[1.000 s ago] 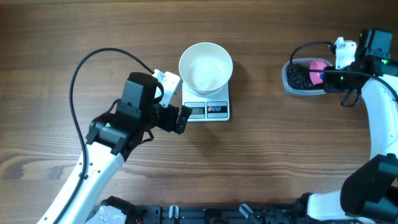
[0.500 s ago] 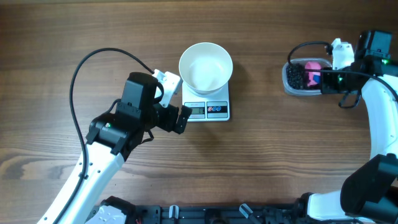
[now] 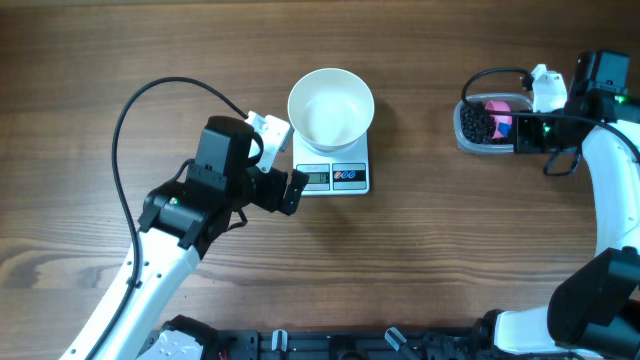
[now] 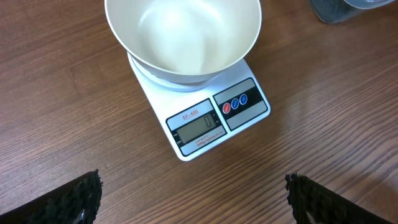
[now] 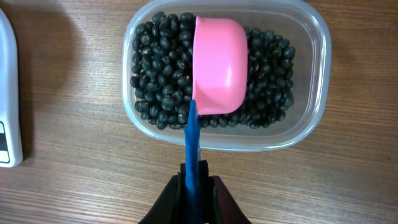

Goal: Scoop item into bowl and weigh 150g on scale
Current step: 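Drag the scoop through the beans with the right gripper to fill it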

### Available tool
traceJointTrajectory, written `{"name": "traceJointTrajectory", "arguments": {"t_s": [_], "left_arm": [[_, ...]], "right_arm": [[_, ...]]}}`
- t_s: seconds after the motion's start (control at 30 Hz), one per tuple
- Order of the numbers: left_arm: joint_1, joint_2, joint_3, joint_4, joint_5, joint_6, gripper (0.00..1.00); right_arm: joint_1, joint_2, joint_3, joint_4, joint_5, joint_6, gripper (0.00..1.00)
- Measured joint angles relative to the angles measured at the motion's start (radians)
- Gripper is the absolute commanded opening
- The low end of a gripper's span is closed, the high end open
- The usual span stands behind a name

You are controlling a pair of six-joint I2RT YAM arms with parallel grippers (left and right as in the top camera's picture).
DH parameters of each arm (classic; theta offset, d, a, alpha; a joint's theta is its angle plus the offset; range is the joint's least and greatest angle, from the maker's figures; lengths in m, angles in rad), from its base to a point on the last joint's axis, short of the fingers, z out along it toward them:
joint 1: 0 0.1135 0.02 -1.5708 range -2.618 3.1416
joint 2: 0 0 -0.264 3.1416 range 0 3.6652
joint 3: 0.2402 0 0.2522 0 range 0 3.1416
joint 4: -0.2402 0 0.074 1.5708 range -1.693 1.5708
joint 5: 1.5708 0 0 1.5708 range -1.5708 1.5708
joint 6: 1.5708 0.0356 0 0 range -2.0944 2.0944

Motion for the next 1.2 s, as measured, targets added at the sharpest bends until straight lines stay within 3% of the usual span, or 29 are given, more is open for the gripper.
{"name": "traceJointTrajectory", "arguments": {"t_s": [1.2], "left_arm": [[0.000, 0.000, 0.000, 0.000, 0.000, 0.000, 1.00]], "right_arm": [[-0.048, 0.019, 0.000, -0.030, -0.116, 0.106, 0.04]]}}
